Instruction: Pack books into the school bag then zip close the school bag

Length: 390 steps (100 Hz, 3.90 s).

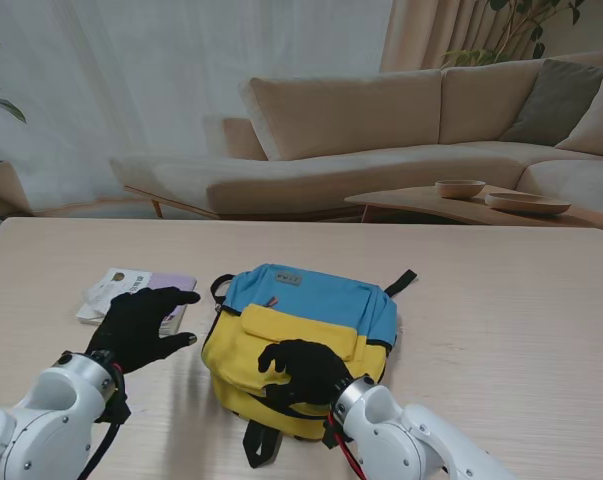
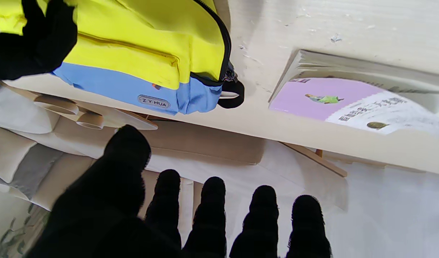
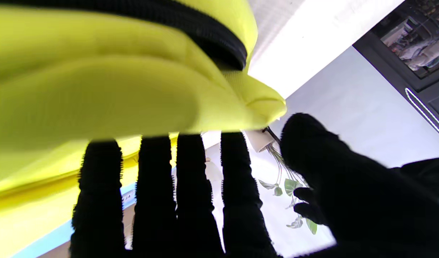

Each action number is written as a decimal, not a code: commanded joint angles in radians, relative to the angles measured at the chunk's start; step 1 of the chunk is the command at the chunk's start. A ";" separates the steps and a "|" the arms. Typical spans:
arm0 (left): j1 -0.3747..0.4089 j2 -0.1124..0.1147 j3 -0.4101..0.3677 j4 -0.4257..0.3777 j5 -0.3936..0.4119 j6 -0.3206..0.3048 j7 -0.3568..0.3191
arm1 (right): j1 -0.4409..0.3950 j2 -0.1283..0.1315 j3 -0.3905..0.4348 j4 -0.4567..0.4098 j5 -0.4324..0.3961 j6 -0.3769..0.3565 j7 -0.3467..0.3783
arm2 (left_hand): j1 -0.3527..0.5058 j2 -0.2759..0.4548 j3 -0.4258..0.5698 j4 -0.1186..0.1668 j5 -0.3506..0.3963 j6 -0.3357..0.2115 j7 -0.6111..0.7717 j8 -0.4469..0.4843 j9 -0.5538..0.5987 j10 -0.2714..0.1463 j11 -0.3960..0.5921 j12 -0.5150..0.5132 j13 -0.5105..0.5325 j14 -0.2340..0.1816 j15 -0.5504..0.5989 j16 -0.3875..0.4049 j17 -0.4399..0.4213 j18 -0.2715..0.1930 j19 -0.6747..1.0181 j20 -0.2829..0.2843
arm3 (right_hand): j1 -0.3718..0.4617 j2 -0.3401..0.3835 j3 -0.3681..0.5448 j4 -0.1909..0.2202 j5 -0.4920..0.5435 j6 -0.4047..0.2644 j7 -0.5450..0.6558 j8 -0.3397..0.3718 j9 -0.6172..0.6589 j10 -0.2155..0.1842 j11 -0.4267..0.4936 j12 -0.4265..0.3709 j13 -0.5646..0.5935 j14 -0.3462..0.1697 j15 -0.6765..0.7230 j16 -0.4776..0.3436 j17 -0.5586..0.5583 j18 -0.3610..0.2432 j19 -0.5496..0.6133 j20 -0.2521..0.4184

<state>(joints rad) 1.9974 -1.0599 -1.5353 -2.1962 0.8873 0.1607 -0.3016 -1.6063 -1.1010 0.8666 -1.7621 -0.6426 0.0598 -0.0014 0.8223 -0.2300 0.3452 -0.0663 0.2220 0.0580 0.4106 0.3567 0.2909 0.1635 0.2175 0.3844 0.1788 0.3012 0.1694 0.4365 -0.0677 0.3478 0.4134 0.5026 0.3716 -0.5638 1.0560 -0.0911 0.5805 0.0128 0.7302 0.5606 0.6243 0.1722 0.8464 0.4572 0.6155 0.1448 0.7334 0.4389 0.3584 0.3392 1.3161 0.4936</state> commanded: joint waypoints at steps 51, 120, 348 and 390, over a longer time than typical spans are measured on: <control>-0.113 0.017 -0.097 0.166 0.033 -0.166 -0.064 | -0.093 -0.018 0.117 -0.071 0.033 -0.074 -0.096 | -0.001 0.039 -0.028 0.046 -0.047 -0.046 0.015 0.036 -0.056 -0.048 0.003 0.028 -0.036 -0.045 -0.020 0.010 0.038 -0.036 -0.190 0.093 | -0.076 0.070 -0.120 0.042 -0.228 -0.010 -0.237 -0.181 -0.226 -0.082 -0.286 -0.152 -0.257 -0.121 -0.452 -0.213 -0.300 -0.091 -0.429 -0.270; -0.389 0.048 -0.129 0.576 0.086 -0.422 -0.011 | -0.096 -0.006 0.192 -0.069 0.009 -0.113 -0.053 | -0.072 0.005 0.091 0.032 -0.074 -0.100 0.069 0.042 -0.072 -0.085 0.050 0.033 -0.037 -0.078 0.010 0.017 0.059 -0.047 -0.234 0.144 | -0.105 0.129 -0.135 0.058 -0.409 -0.203 -0.221 -0.199 -0.331 -0.246 -0.368 -0.194 -0.404 -0.233 -0.509 -0.247 -0.411 -0.231 -0.543 -0.364; -0.982 0.045 0.488 1.314 -0.065 -0.124 0.071 | -0.148 -0.005 0.238 -0.114 0.045 -0.120 -0.039 | -0.125 0.015 0.085 0.037 -0.075 -0.104 -0.123 -0.064 -0.109 -0.207 -0.055 -0.100 -0.152 -0.188 -0.127 -0.062 -0.022 -0.144 -0.302 0.071 | -0.091 0.131 -0.104 0.070 -0.376 -0.161 -0.189 -0.194 -0.309 -0.226 -0.346 -0.181 -0.377 -0.228 -0.490 -0.237 -0.389 -0.217 -0.501 -0.354; -1.002 0.044 0.529 1.343 -0.085 -0.111 0.068 | -0.148 -0.007 0.241 -0.109 0.053 -0.120 -0.041 | -0.138 0.010 0.086 0.039 -0.081 -0.069 0.004 0.095 -0.046 -0.143 0.340 0.309 -0.143 -0.200 -0.058 0.063 -0.013 -0.146 -0.321 -0.046 | -0.091 0.131 -0.100 0.072 -0.373 -0.160 -0.187 -0.194 -0.308 -0.224 -0.344 -0.180 -0.375 -0.226 -0.487 -0.235 -0.388 -0.214 -0.495 -0.350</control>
<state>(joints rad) 0.9821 -1.0115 -1.0027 -0.8441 0.7953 0.0410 -0.2193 -1.7465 -1.1014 1.1088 -1.8716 -0.5887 -0.0590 -0.0574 0.7066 -0.2216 0.4272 -0.0654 0.1778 -0.0319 0.3742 0.4086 0.2374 -0.0033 0.3697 0.5333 0.0543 0.1162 0.0751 0.4327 -0.0668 0.2107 0.1199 0.4635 0.2990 -0.4446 0.9473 -0.0676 0.2030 -0.1510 0.5331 0.3784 0.3088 -0.0270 0.4923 0.2757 0.2623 -0.0481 0.2416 0.2024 -0.0267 0.1337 0.8053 0.1454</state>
